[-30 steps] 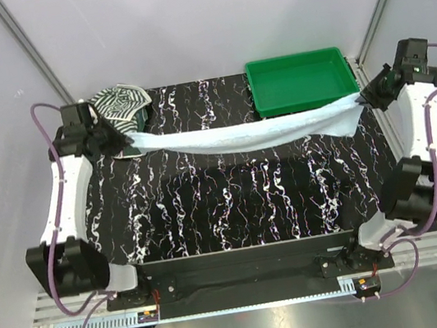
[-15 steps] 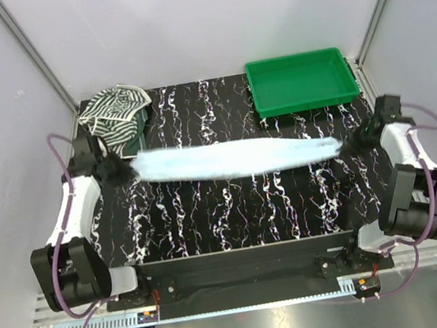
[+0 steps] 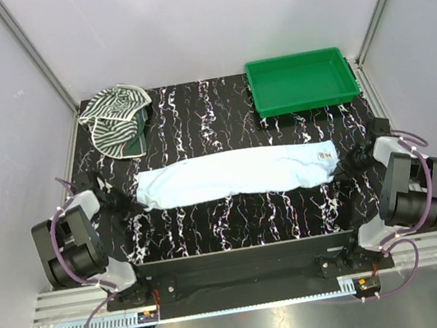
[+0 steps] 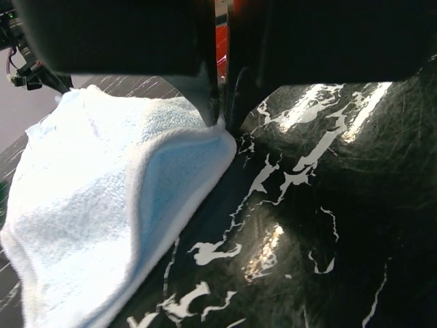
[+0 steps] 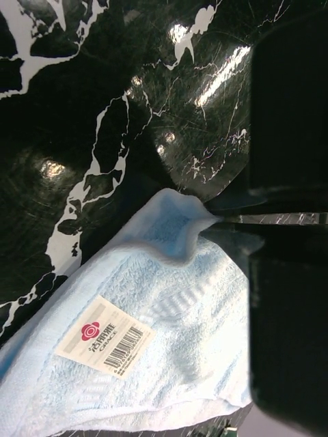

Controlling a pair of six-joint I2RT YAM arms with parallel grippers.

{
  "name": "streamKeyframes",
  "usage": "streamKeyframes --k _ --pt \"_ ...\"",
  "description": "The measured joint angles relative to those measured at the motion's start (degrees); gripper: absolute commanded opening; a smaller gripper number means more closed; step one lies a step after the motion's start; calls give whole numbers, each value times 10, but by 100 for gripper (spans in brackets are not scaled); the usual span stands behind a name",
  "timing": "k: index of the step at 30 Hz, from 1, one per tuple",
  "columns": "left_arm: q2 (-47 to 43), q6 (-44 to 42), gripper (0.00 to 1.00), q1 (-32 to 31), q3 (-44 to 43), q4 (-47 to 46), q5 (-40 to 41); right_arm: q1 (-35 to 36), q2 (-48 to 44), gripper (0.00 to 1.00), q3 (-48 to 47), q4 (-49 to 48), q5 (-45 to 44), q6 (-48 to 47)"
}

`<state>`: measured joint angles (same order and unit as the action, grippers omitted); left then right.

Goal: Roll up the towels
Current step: Fold the towel

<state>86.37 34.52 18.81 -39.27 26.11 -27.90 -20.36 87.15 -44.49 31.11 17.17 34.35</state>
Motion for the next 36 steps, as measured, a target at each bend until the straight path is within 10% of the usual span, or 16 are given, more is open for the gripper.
streamKeyframes --k 10,15,16,17,26,36 --pt "-26 -37 0 5 -97 54 59 -11 0 13 -41 14 -40 -9" --pt "-26 -51 49 21 -97 77 64 -31 -3 48 -21 18 -48 -12" --pt "-25 -54 78 25 -96 78 64 -33 -3 56 -17 18 -47 -12" --pt "-25 -56 87 27 -94 77 64 -34 -3 58 -15 19 -47 -11" --pt "-102 -42 99 11 -96 108 106 -34 -63 100 -26 52 -59 -12" --pt "-186 -20 99 -482 -308 59 338 -44 -148 100 -117 80 -84 -11"
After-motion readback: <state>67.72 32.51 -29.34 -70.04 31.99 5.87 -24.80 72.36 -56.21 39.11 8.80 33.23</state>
